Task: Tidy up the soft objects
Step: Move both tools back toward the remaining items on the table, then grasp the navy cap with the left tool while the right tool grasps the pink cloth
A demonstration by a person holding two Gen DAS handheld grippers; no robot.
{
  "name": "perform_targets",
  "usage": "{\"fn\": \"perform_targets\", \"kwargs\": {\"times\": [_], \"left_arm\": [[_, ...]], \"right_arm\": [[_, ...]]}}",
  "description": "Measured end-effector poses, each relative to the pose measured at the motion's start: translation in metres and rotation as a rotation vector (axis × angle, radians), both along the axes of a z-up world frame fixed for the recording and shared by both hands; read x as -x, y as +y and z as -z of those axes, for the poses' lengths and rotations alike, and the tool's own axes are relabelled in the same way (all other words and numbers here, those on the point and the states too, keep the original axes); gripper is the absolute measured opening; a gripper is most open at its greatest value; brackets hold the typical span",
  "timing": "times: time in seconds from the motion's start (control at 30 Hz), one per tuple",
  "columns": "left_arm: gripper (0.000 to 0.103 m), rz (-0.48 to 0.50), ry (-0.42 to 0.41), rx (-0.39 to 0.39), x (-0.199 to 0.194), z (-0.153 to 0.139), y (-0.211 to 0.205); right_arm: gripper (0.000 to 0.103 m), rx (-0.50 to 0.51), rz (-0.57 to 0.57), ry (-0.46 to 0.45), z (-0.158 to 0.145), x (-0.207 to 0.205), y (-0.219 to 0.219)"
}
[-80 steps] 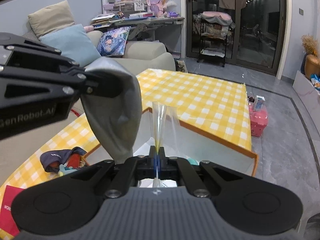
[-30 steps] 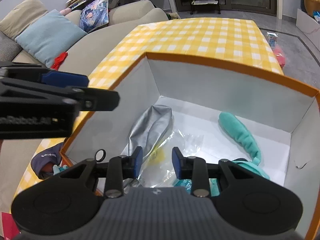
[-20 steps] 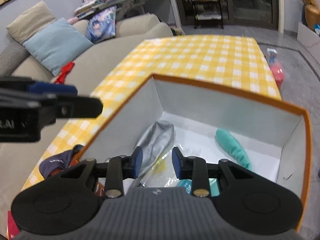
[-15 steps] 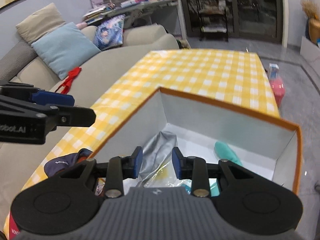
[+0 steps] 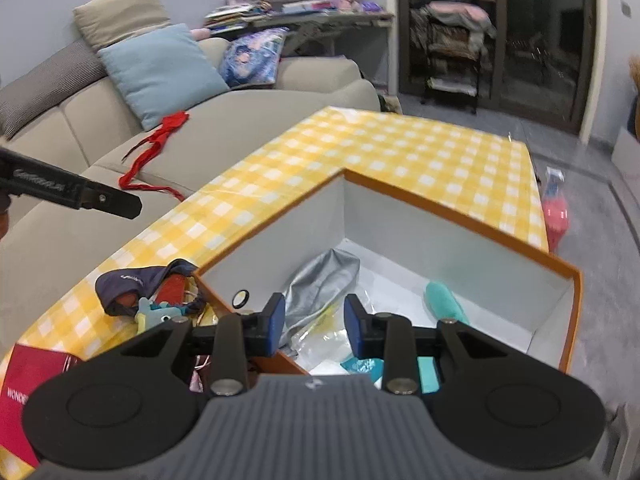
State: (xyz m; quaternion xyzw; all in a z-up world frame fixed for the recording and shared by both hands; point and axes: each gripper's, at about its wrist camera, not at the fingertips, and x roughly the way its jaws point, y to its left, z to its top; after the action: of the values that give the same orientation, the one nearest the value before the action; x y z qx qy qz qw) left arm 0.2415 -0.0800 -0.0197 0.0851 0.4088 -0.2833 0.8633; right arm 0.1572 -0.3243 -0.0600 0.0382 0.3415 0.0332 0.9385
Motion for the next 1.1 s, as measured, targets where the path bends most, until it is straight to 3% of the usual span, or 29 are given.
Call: {"fn": "perform_targets", "kwargs": {"times": [0.07,0.23,0.33,0.5,0.6,0.8,1.1], "left_arm": [[0.069,-0.029,0.021,0.010,-0.005,0.004,0.015],[0.069,-0.042,-0.030,-0.110,-0.011,0.021,0.040],[0.069,-0.033,-0.038,-0.139,-0.015,0.031,0.054],[0.069,-0.063,0.032,-0.130,-0.024,0.054,0.078],[0.069,-0.073,0.073,-0.141,-0.028,0.071,0.084],[0.074,-0.042,0.086,-0.226,-0.027,0.103,0.081],[0.074,-0.033,0.052,-0.290,-0.024,0.129,0.073]], "right_arm": [[0.032,0.027,-0.040,-0.021,-0.003,0.005,0.008],[0.033,0.102,-0.189,-0.059,-0.002,0.020,0.032],[0.037,0.145,-0.300,-0.062,0.005,0.033,0.048],[0.043,0.149,-0.414,0.022,0.031,0.040,0.062],[0.046,0.152,-0.441,0.099,0.050,0.039,0.066],[0.067,0.181,-0.479,0.195,0.077,0.040,0.075],[0.072,0.213,-0.515,0.268,0.101,0.039,0.083]]}}
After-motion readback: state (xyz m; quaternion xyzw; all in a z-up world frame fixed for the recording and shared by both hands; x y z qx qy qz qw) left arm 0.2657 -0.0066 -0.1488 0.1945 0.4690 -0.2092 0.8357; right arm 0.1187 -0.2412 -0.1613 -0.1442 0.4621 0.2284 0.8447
